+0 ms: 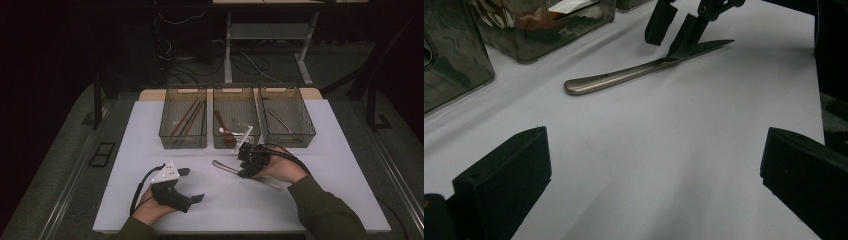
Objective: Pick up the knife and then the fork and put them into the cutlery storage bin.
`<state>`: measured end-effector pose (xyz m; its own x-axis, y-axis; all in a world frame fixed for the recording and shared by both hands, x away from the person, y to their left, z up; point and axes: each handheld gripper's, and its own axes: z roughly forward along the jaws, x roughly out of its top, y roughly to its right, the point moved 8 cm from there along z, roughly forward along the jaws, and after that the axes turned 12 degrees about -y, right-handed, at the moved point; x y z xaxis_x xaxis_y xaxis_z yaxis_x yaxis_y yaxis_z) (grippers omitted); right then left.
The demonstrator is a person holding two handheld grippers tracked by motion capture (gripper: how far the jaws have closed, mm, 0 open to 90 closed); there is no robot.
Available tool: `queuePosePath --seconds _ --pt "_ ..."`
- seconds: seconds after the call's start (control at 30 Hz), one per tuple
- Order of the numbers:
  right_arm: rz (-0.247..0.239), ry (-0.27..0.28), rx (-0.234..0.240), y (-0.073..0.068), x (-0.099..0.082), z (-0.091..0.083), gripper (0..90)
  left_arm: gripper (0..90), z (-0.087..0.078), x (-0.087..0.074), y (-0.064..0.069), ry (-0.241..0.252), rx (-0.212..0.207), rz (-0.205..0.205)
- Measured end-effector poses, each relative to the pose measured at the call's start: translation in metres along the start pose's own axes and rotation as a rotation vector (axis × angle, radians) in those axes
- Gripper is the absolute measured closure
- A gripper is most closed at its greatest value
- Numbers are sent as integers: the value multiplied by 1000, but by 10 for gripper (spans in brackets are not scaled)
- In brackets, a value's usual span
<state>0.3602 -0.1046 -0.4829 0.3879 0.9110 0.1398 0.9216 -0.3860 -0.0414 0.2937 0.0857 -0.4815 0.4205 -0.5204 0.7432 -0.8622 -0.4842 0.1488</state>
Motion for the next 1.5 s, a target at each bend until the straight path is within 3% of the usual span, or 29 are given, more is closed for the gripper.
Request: queuePosePath --seconds 0.33,0.7,0.83,1.07,1.5 --pt "-38 -108 -18 4 7 12 729 0 0 1 0 4 -4 2" --pt "-76 -181 -39 2 11 16 758 0 0 0 2 0 -2 1" --pt "-65 -207 -33 2 13 16 759 0 0 -1 2 -5 -1 6" --pt "-66 -234 -41 2 15 16 788 0 0 -1 2 -6 0 6" --pt "-79 -230 -52 1 15 16 790 0 -1 -2 2 -5 -1 6"
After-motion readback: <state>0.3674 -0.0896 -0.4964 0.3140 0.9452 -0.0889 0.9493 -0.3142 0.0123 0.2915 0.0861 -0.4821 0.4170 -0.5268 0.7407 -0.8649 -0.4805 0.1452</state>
